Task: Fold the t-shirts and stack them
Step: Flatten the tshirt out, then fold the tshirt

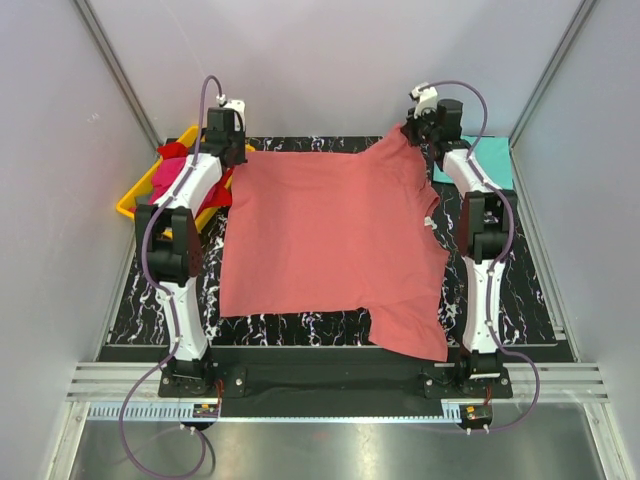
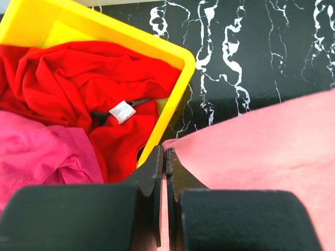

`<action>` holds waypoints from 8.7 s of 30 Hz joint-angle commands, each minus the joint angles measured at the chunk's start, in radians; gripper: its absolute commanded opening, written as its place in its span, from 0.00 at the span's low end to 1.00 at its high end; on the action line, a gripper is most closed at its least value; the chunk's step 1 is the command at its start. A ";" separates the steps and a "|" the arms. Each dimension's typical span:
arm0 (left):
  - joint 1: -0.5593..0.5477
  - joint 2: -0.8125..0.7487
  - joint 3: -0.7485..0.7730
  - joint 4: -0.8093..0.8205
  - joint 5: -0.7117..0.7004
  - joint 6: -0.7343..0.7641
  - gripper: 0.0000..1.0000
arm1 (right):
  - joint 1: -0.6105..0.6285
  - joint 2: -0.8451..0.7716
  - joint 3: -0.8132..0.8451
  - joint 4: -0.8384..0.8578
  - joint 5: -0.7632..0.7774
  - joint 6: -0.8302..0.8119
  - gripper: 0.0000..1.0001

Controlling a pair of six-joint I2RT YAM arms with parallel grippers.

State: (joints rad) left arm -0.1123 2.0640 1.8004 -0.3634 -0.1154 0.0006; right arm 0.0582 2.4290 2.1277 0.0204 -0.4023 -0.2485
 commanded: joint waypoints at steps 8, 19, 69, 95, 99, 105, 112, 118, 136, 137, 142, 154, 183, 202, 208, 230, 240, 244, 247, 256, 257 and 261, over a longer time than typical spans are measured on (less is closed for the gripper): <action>0.008 -0.033 0.062 -0.066 0.026 0.104 0.00 | 0.000 -0.366 -0.333 -0.060 0.138 -0.046 0.00; -0.016 -0.096 -0.041 -0.103 -0.021 0.145 0.00 | 0.020 -0.616 -0.598 -0.131 0.158 -0.005 0.00; -0.095 -0.295 -0.486 -0.259 -0.398 0.007 0.41 | 0.095 -0.950 -1.076 -0.493 0.243 0.495 0.33; -0.122 -0.291 -0.420 -0.259 -0.015 -0.214 0.45 | 0.098 -0.737 -0.908 -0.499 0.129 0.348 0.43; -0.124 -0.338 -0.401 -0.244 0.109 -0.205 0.47 | 0.109 -0.817 -0.998 -0.537 0.117 0.367 0.26; -0.124 -0.397 -0.411 -0.169 0.336 -0.264 0.53 | 0.124 -0.916 -1.077 -0.632 0.186 0.458 0.34; -0.121 -0.357 -0.407 -0.206 0.333 -0.268 0.53 | 0.123 -0.819 -0.907 -0.565 0.080 0.336 0.54; -0.089 -0.404 -0.478 -0.190 0.333 -0.272 0.54 | 0.123 -0.554 -0.661 -0.629 0.037 0.186 0.56; -0.052 -0.381 -0.489 -0.151 0.379 -0.280 0.54 | 0.134 -0.219 -0.370 -0.645 -0.152 0.046 0.59; -0.050 -0.375 -0.490 -0.147 0.382 -0.280 0.54 | 0.137 -0.217 -0.367 -0.645 -0.155 0.040 0.58; -0.047 -0.367 -0.484 -0.143 0.384 -0.283 0.53 | 0.146 -0.229 -0.380 -0.636 -0.188 0.029 0.53; -0.046 -0.369 -0.490 -0.140 0.379 -0.287 0.53 | 0.227 -0.393 -0.462 -0.679 -0.070 0.123 0.00; -0.124 -0.329 -0.443 0.041 0.640 -0.337 0.54 | 0.141 -0.728 -0.859 -0.615 0.333 0.483 0.44; -0.590 -0.216 -0.532 0.417 0.453 -0.525 0.53 | 0.367 -0.840 -1.115 -0.536 0.625 0.747 0.38; -0.629 -0.134 -0.515 0.416 0.451 -0.597 0.54 | 0.367 -0.817 -1.154 -0.482 0.668 0.744 0.33; -0.629 -0.058 -0.429 0.261 0.350 -0.702 0.53 | 0.370 -1.031 -1.379 -0.364 0.660 0.897 0.00; -0.629 -0.024 -0.452 0.296 0.379 -0.706 0.37 | 0.370 -1.150 -1.454 -0.350 0.695 0.980 0.08; -0.629 -0.015 -0.438 0.281 0.378 -0.699 0.18 | 0.368 -1.190 -1.467 -0.358 0.706 1.000 0.19; -0.629 -0.011 -0.423 0.248 0.370 -0.688 0.09 | 0.370 -1.203 -1.456 -0.372 0.703 1.000 0.30; -0.627 0.002 -0.414 0.218 0.356 -0.682 0.00 | 0.368 -1.093 -1.396 -0.350 0.723 1.012 0.33; -0.629 0.004 -0.409 0.212 0.361 -0.682 0.00 | 0.370 -1.084 -1.388 -0.346 0.724 1.017 0.33; -0.627 0.015 -0.403 0.208 0.362 -0.682 0.00 | 0.368 -1.044 -1.376 -0.309 0.741 1.038 0.32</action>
State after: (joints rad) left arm -0.7422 2.0632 1.3556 -0.1650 0.2562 -0.6895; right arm 0.4229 1.3655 0.7078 -0.3408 0.2794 0.7547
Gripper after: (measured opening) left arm 0.008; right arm 0.326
